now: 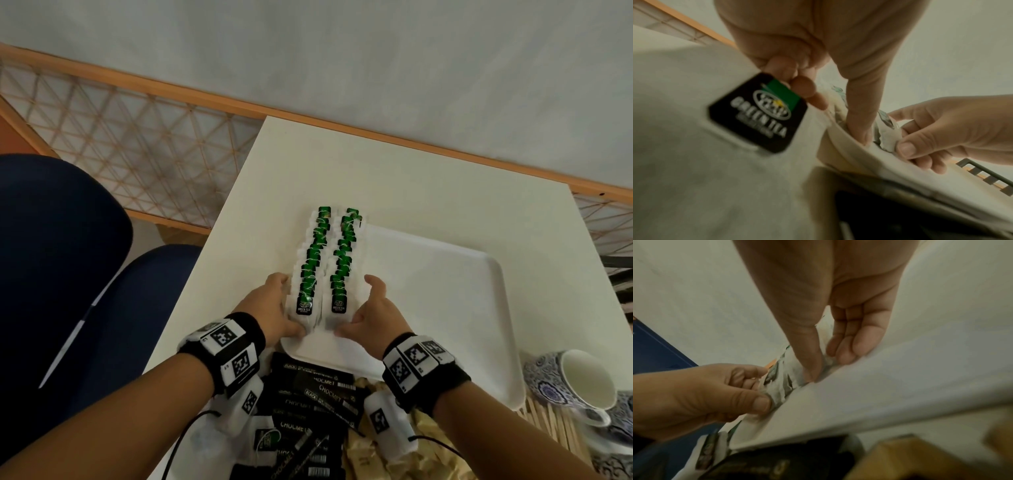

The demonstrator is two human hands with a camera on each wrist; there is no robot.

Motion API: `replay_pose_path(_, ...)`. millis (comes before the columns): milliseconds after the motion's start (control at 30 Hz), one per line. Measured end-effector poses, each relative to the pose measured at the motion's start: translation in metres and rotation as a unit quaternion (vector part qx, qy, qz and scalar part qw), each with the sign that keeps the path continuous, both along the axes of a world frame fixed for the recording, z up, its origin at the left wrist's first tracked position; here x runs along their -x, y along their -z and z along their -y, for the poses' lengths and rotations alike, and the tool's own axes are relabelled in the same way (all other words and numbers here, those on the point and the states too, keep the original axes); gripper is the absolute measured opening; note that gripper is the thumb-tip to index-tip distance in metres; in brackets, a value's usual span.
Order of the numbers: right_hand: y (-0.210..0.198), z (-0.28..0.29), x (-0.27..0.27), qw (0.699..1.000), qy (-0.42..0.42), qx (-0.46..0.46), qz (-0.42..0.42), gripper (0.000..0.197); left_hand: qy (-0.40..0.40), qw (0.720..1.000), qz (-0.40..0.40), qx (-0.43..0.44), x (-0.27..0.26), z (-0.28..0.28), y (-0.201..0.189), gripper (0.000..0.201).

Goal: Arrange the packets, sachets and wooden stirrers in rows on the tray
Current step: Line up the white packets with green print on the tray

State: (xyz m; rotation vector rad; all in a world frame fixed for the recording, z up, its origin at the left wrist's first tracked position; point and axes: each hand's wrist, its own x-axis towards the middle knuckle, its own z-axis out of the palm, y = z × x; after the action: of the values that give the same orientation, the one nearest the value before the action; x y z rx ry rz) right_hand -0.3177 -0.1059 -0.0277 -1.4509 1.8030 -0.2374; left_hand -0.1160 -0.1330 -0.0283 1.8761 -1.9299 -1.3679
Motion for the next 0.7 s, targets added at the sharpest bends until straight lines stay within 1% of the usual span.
replay_pose_path(33, 0.000, 0.002, 0.000, 1.000, -0.012, -0.011, -0.002, 0.097, 0.007, 1.000, -0.004, 0.001, 0.001, 0.001, 0.000, 0.090)
replay_pose_path(67, 0.000, 0.003, -0.001, 1.000, -0.028, -0.015, -0.003, 0.093, 0.014, 1.000, -0.008, 0.004, 0.001, 0.002, -0.001, 0.087)
replay_pose_path(133, -0.002, 0.005, -0.004, 0.998, -0.056, -0.005, 0.003, 0.077, 0.024, 1.000, -0.011, 0.008, 0.003, 0.003, -0.002, 0.082)
replay_pose_path(200, -0.003, 0.005, -0.005, 0.998, -0.069, 0.000, 0.007, 0.069, 0.025, 1.000, -0.010, 0.011, 0.004, 0.003, -0.003, 0.078)
replay_pose_path(300, -0.004, 0.007, -0.003, 0.997, -0.081, -0.019, 0.007, 0.075, 0.025, 0.999, -0.013, 0.017, 0.004, 0.003, -0.005, 0.080)
replay_pose_path(367, -0.008, 0.010, 0.003, 0.996, -0.076, -0.048, 0.003, 0.084, 0.024, 1.000, -0.016, 0.003, 0.003, 0.005, -0.009, 0.088)
replay_pose_path(400, -0.010, 0.013, 0.008, 0.996, -0.070, -0.057, -0.001, 0.085, 0.018, 1.000, -0.013, -0.007, 0.001, 0.007, -0.011, 0.094)
replay_pose_path(467, -0.015, 0.022, 0.017, 0.997, -0.055, -0.047, -0.021, 0.079, -0.014, 1.000, -0.006, -0.017, -0.002, 0.016, -0.014, 0.101)
replay_pose_path(533, -0.015, 0.038, 0.025, 0.999, -0.024, -0.031, -0.037, 0.070, -0.050, 0.997, -0.043, -0.026, -0.002, 0.029, -0.013, 0.092)
replay_pose_path(600, -0.013, 0.057, 0.027, 0.999, 0.007, -0.032, -0.035, 0.064, -0.079, 0.989, -0.107, -0.062, 0.003, 0.042, -0.016, 0.083)
replay_pose_path(667, -0.012, 0.071, 0.023, 0.999, 0.004, -0.027, -0.042, 0.054, -0.088, 0.979, -0.151, -0.102, 0.012, 0.055, -0.020, 0.083)
replay_pose_path(700, -0.011, 0.076, 0.019, 0.998, -0.011, -0.020, -0.053, 0.042, -0.088, 0.976, -0.163, -0.115, 0.016, 0.060, -0.022, 0.085)
